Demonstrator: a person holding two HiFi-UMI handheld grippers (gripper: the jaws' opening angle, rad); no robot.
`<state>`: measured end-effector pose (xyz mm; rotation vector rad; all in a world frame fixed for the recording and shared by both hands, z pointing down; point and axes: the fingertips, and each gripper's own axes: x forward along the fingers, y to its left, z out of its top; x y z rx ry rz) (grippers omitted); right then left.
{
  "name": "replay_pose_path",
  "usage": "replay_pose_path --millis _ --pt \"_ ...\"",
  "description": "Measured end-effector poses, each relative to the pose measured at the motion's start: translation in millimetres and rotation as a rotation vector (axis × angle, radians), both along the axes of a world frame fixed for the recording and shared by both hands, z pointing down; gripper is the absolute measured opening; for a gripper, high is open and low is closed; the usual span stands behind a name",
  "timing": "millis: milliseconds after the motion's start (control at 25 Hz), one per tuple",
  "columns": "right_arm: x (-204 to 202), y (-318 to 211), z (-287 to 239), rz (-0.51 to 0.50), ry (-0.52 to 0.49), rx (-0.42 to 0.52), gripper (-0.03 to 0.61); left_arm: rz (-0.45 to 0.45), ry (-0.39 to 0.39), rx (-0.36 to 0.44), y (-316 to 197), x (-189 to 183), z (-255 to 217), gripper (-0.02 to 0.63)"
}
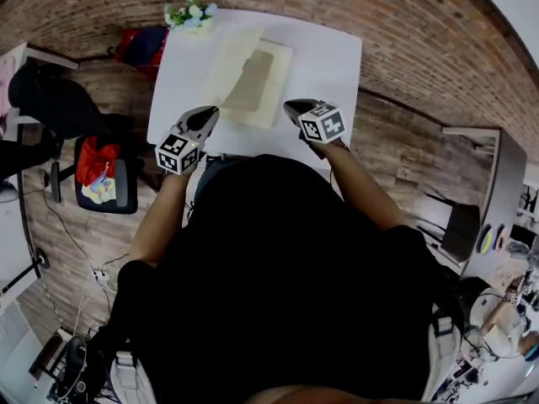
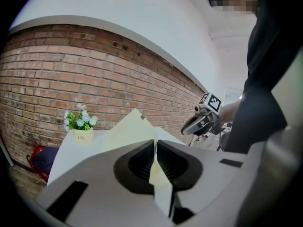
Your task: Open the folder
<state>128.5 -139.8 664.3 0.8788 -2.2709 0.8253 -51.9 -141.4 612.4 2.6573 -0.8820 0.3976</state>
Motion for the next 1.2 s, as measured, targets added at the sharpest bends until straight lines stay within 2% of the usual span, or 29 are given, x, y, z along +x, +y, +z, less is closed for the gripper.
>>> replay_pose_path --millis 400,1200 --pt "-7 -5 1 -0.012 -0.002 -0.006 0.028 -0.079 0.035 0.010 -8 -29 -9 0.021" --pt "-21 -13 10 -0.038 0.005 -0.030 0.028 -0.182 0.057 0.016 -9 -78 -13 0.017"
